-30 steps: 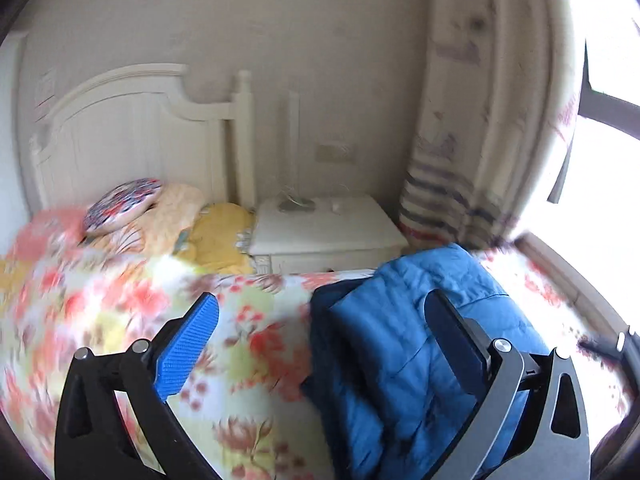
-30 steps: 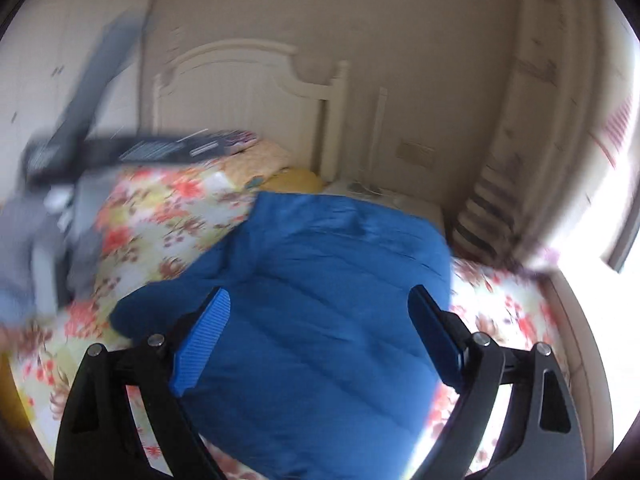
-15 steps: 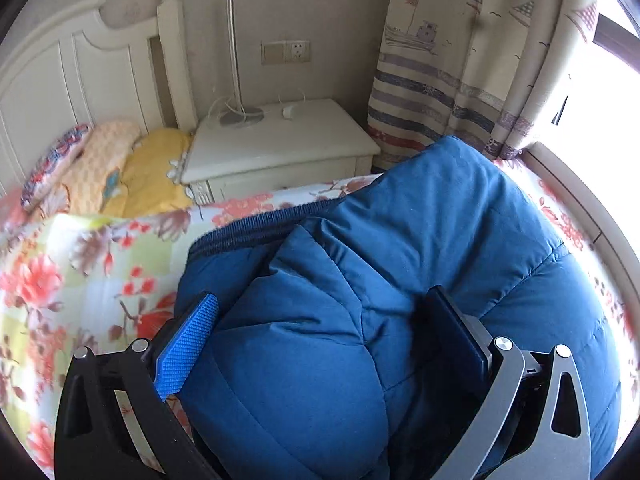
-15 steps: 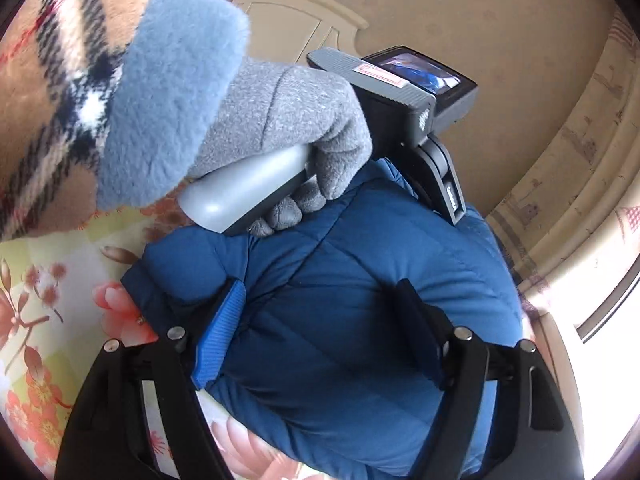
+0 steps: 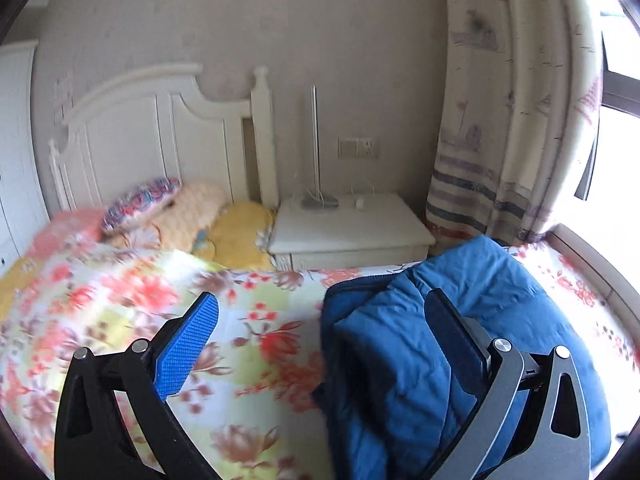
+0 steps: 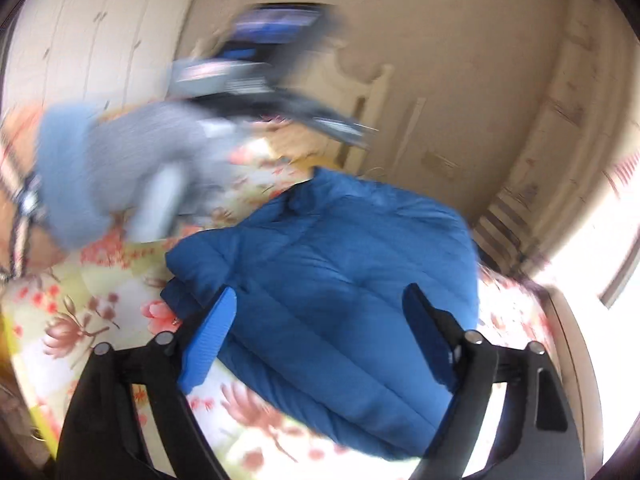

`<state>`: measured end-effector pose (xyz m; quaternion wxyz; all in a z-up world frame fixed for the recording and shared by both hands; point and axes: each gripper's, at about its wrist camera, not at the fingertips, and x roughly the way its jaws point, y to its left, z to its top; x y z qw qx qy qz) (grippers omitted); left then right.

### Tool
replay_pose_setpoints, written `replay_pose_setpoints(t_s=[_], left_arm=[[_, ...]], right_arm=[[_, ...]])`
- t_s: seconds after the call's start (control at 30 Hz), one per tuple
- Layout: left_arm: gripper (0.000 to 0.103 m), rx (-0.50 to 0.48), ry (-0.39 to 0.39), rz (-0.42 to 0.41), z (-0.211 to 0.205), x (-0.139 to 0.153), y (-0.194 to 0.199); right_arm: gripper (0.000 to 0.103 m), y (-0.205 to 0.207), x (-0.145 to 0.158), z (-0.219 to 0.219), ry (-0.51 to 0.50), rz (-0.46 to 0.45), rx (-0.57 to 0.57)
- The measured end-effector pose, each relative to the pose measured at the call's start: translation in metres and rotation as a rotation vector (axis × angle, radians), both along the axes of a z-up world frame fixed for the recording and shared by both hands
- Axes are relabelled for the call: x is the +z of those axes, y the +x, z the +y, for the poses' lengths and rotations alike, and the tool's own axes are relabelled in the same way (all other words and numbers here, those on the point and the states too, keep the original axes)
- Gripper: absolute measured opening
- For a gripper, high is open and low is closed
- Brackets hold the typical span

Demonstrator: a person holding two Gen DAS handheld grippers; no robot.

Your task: Fold large clothes

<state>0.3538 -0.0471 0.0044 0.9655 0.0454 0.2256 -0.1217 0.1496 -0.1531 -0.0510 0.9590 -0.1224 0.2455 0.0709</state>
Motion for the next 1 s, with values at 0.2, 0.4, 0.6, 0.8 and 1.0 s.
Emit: replay_pose_setpoints(t_s=[0.2, 0.4, 0.6, 0.8, 1.0], left_arm=[[0.099, 0.050, 0.008, -0.019, 0.025, 0.004, -0.076], [0.099, 0.082, -0.057, -0.032, 0.030, 0.018, -0.147], [0.099, 0.103, 0.002, -0.054, 0.018, 0.018, -0.208], [0.099, 0.122, 0.010, -0.007, 0.022, 0.005, -0.238], [0.099, 0.107, 0.006, 0.011, 0.025, -0.005, -0.248]], right_arm=[[0.100, -0.029, 0.004, -0.064, 0.228, 0.022, -0.179], [0.100, -0.070, 0.046, -0.061, 0.164, -0.084, -0.278], [0.100, -0.100, 0.067, -0.040, 0.112, -0.134, -0.316], [0.100, -0.104, 0.055, -0.032, 0.145, -0.063, -0.307], [0.100, -0.104, 0.046, -0.020, 0.108, -0.031, -0.262]])
